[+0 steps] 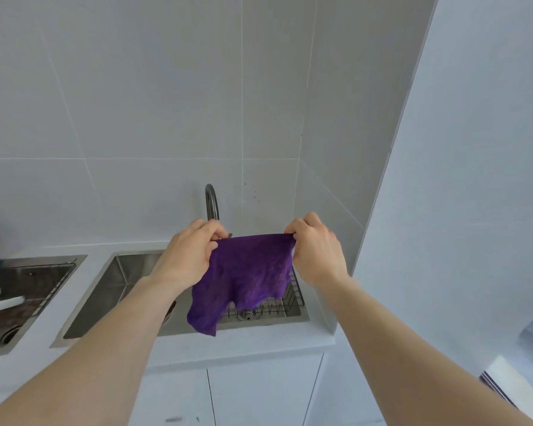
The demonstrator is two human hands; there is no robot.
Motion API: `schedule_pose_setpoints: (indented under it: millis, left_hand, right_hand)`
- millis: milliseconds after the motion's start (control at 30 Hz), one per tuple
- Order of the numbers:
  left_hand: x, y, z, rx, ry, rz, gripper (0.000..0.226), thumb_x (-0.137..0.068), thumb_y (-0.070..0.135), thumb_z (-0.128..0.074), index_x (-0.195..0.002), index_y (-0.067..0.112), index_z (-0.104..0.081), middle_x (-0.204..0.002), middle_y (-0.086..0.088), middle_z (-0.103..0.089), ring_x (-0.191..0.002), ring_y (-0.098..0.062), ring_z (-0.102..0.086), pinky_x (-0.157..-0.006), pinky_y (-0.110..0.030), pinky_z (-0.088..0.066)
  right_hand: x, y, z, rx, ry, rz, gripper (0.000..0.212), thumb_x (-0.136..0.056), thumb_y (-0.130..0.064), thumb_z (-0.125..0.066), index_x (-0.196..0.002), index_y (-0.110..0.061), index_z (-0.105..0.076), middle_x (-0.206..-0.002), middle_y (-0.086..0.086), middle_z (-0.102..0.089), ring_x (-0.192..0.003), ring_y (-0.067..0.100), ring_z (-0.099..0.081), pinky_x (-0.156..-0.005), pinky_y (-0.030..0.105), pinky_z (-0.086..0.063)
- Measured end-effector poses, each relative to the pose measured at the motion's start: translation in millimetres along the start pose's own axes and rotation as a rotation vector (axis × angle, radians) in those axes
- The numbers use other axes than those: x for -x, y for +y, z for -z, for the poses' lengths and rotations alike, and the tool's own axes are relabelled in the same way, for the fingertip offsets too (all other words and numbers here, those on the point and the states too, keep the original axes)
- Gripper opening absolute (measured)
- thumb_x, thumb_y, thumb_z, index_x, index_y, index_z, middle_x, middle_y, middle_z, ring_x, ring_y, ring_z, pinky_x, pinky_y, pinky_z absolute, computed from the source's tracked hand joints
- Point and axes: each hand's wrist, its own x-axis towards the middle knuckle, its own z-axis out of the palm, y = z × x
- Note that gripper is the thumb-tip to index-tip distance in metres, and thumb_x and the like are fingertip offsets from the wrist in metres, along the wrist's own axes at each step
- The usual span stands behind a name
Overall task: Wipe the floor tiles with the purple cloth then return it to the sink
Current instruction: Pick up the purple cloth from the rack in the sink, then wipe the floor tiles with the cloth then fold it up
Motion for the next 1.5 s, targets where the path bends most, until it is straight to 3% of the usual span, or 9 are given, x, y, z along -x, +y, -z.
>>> schedule_pose_setpoints:
  millis: [133,267,433,533,867,1000,1200,1367,1500]
  left_hand:
    - [40.2,25.0,-23.2,-0.014,-0.028,0.025,0.028,-0.1,0.006,-0.049,-0.112,0.026,-0.062,-0.113,0.005,-0.059,-0.099,-0.015,-0.061,-0.092,-0.032,-0.049]
    - [86.5,43.0,-58.6,0.005,-0.074,0.088,0.038,-0.095,-0.003,-0.047,-0.109,0.028,-0.062,-0.107,0.009,-0.054,-0.09,-0.008,-0.055,-0.087,-0.028,-0.045]
    - [142.5,44.4,-111.2,0.04,-0.196,0.152,0.049,-0.089,-0.01,-0.042,-0.111,0.028,-0.063,-0.111,0.007,-0.055,-0.102,-0.015,-0.06,-0.093,-0.038,-0.052]
    - [169.5,35.3,-140.5,0.049,-0.265,0.192,0.054,-0.087,-0.012,-0.04,-0.111,0.031,-0.063,-0.113,0.011,-0.055,-0.103,-0.015,-0.059,-0.087,-0.03,-0.047]
    - [237.6,-40.4,-229.9,0.125,-0.469,0.264,0.041,-0.097,-0.003,-0.046,-0.124,0.022,-0.064,-0.12,0.005,-0.061,-0.095,-0.009,-0.057,-0.089,-0.021,-0.038]
    - [267.2,-77.8,-274.6,0.133,-0.511,0.283,0.033,-0.099,0.004,-0.048,-0.121,0.021,-0.067,-0.118,0.002,-0.065,-0.106,-0.019,-0.065,-0.088,-0.024,-0.038]
    - [321.2,-121.3,-339.8,0.168,-0.573,0.303,0.026,-0.1,0.012,-0.048,-0.11,0.027,-0.066,-0.107,0.004,-0.061,-0.094,-0.022,-0.061,-0.086,-0.034,-0.048]
    - [387.0,-152.9,-412.8,0.178,-0.637,0.35,0.024,-0.1,0.013,-0.049,-0.104,0.031,-0.064,-0.103,0.007,-0.06,-0.089,-0.022,-0.061,-0.084,-0.04,-0.052]
    - [447.3,-169.2,-481.4,0.176,-0.683,0.386,0.023,-0.101,0.014,-0.047,-0.104,0.03,-0.063,-0.1,0.008,-0.059,-0.087,-0.019,-0.061,-0.08,-0.033,-0.05]
  right_hand:
    - [43.2,28.3,-0.9,-0.033,-0.042,-0.006,0.045,-0.084,0.012,-0.05,-0.117,-0.014,-0.066,-0.115,0.008,-0.055,-0.091,0.032,-0.057,-0.071,0.033,-0.035]
    - [89.2,53.5,-14.7,-0.064,-0.092,-0.014,0.04,-0.085,0.01,-0.051,-0.113,-0.014,-0.066,-0.113,0.007,-0.055,-0.083,0.029,-0.051,-0.072,0.033,-0.036]
    - [150.8,79.5,-46.8,-0.076,-0.193,-0.054,0.038,-0.085,0.009,-0.053,-0.112,-0.013,-0.067,-0.113,0.007,-0.056,-0.083,0.032,-0.054,-0.073,0.032,-0.037]
    - [183.7,89.8,-71.3,-0.068,-0.255,-0.1,0.037,-0.084,0.008,-0.054,-0.11,-0.015,-0.067,-0.111,0.006,-0.056,-0.081,0.029,-0.051,-0.072,0.034,-0.039]
    - [265.2,100.2,-171.6,-0.02,-0.4,-0.224,0.04,-0.077,0.012,-0.057,-0.108,-0.013,-0.067,-0.105,0.008,-0.055,-0.078,0.028,-0.05,-0.066,0.036,-0.045]
    - [300.3,98.0,-220.1,-0.023,-0.417,-0.289,0.039,-0.076,0.011,-0.057,-0.106,-0.013,-0.067,-0.104,0.008,-0.055,-0.08,0.031,-0.054,-0.063,0.039,-0.048]
    - [364.2,107.0,-299.3,-0.038,-0.413,-0.392,0.031,-0.079,0.007,-0.056,-0.103,-0.01,-0.066,-0.102,0.009,-0.054,-0.074,0.033,-0.053,-0.06,0.037,-0.044]
    - [436.5,128.2,-370.1,-0.019,-0.438,-0.386,0.039,-0.078,0.015,-0.052,-0.102,-0.014,-0.065,-0.1,0.005,-0.054,-0.07,0.028,-0.047,-0.056,0.033,-0.036]
    - [504.6,155.8,-426.9,-0.022,-0.443,-0.37,0.037,-0.08,0.013,-0.055,-0.102,-0.014,-0.065,-0.098,0.005,-0.054,-0.068,0.024,-0.044,-0.054,0.033,-0.035]
